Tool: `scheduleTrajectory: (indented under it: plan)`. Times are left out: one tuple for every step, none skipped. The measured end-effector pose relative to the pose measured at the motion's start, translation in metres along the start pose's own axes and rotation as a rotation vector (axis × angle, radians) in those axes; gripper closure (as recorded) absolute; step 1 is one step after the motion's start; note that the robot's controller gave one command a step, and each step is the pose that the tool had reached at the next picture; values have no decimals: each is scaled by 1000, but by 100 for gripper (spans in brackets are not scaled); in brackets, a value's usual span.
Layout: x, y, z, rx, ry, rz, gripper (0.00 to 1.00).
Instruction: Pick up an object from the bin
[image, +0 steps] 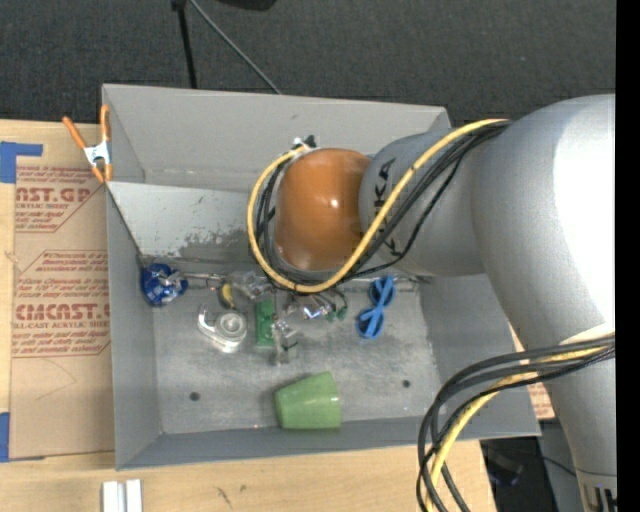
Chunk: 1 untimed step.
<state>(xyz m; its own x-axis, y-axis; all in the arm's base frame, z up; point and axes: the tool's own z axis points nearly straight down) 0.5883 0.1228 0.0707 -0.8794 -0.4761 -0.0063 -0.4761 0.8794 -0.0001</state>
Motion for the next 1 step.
scheduleTrajectory:
  plan:
    - [1, -13, -1, 0, -1, -297, 0]
